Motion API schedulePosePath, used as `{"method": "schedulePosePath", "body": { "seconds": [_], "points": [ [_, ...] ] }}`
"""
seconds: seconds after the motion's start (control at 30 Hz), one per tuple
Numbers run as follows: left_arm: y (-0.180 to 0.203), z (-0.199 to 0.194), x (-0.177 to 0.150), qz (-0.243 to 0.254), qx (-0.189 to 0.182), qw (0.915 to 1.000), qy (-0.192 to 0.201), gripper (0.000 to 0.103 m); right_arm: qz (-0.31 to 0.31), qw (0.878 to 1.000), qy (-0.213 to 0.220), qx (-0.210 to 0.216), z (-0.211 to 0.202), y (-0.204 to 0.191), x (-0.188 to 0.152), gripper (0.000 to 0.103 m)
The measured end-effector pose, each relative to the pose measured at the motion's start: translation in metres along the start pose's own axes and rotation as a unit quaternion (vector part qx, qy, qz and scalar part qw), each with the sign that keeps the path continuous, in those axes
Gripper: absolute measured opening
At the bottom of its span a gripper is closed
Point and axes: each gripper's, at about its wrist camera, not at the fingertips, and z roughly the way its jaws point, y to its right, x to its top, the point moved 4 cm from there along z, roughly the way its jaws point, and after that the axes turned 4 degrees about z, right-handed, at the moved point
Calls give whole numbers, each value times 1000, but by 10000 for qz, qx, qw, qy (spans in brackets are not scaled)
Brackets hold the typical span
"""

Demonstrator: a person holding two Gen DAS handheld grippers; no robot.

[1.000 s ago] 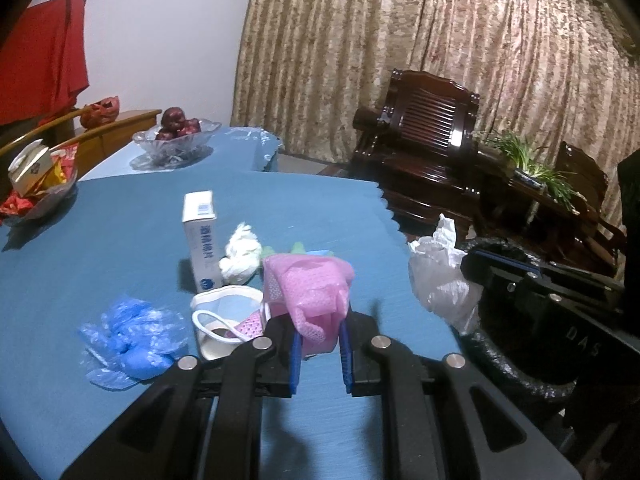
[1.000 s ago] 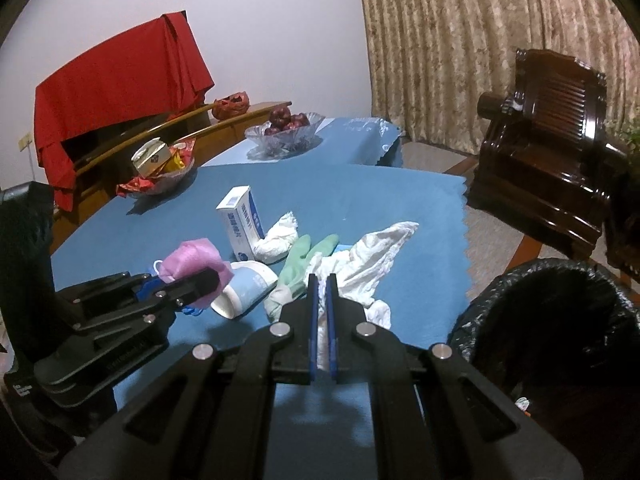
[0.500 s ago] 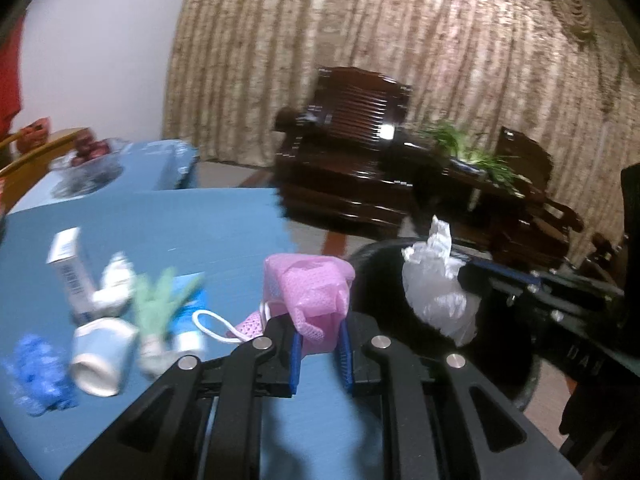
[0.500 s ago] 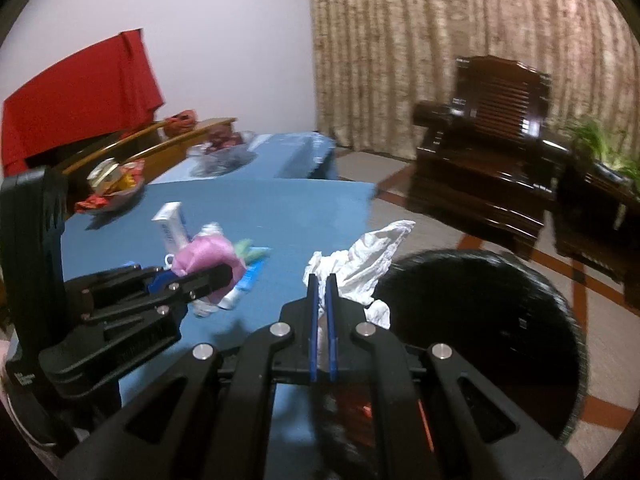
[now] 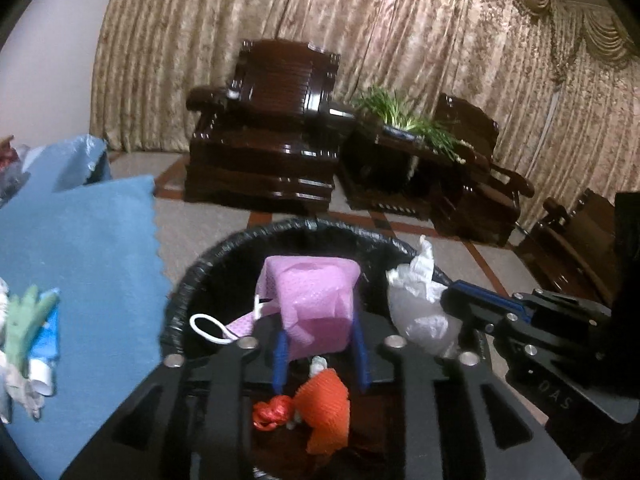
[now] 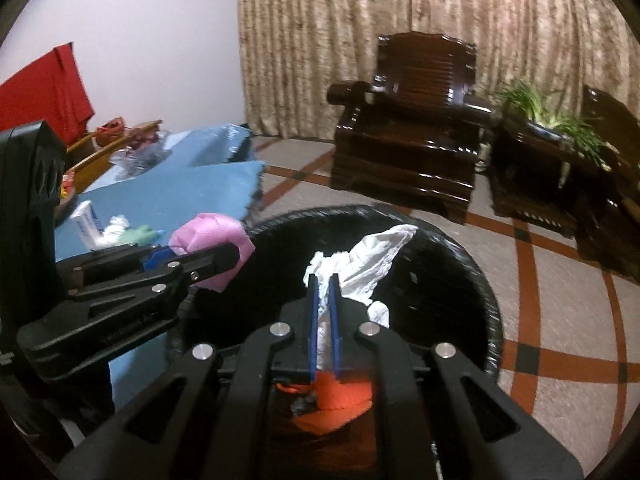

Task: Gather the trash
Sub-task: 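Carry the pink mask and white tissue over the black bin and open both grippers, then move both open grippers back over the items on the table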

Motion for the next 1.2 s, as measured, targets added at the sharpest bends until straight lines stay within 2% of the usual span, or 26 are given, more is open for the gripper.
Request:
{"method": "schedulePosePath", "body": {
  "seconds": [0.03,0.1,0.17,0.23,0.3,0.5,0.7,0.93,1.2],
  "points": [
    [0,3,-1,-46,-60,10000,-47,49,45,10000,-19,-40,1,5,-4,13],
    [0,4,-4,-89,-88,9999,-93,54,133,9999,-26,-90,0,13,-9,19],
    [-2,1,-6,-60,-36,9999,-82,62,200,9997,3,-168,-2,18,-13,36],
    [-5,-5,-9,-29,80,10000,-31,68,244,9994,71,-238,-5,19,-15,67],
    [-9,-11,-10,-19,225,9997,28,79,246,9991,169,-313,-9,16,-16,82],
    [-30,-38,-12,-54,576,9982,187,80,157,9989,392,-184,-22,-5,-7,91],
    [-62,-88,-21,21,1238,9913,438,80,40,9988,478,100,-24,-40,3,94],
    [-114,-144,-47,-264,2000,9781,511,81,-238,9968,422,643,-10,-103,10,94],
    [-181,-193,-84,-721,2774,9569,475,80,-561,9923,280,1068,9,-171,12,94]
  ]
}}
